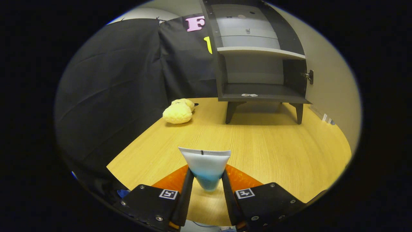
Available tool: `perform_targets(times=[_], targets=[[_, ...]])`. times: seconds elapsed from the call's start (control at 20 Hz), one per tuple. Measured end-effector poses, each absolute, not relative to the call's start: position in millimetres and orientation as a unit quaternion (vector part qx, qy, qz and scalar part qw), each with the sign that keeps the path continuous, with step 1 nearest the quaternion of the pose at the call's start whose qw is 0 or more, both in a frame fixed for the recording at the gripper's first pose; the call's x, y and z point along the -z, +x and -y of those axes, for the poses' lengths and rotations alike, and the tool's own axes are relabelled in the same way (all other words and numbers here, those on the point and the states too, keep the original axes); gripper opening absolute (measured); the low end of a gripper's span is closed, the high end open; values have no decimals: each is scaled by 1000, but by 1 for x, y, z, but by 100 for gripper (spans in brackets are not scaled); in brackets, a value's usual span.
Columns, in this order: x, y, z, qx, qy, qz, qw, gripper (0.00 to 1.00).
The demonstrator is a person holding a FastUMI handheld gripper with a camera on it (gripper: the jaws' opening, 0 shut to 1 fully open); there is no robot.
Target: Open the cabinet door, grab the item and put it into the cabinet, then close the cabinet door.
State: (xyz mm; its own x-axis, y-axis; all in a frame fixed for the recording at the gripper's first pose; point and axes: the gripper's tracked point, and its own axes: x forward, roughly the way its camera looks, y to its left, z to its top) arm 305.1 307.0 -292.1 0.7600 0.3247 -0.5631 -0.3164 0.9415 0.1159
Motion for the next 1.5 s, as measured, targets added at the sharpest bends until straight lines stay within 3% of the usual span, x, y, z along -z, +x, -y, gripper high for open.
perform_targets(times=[1.5], targets=[[-4, 529, -211, -113, 20, -132, 985, 50]])
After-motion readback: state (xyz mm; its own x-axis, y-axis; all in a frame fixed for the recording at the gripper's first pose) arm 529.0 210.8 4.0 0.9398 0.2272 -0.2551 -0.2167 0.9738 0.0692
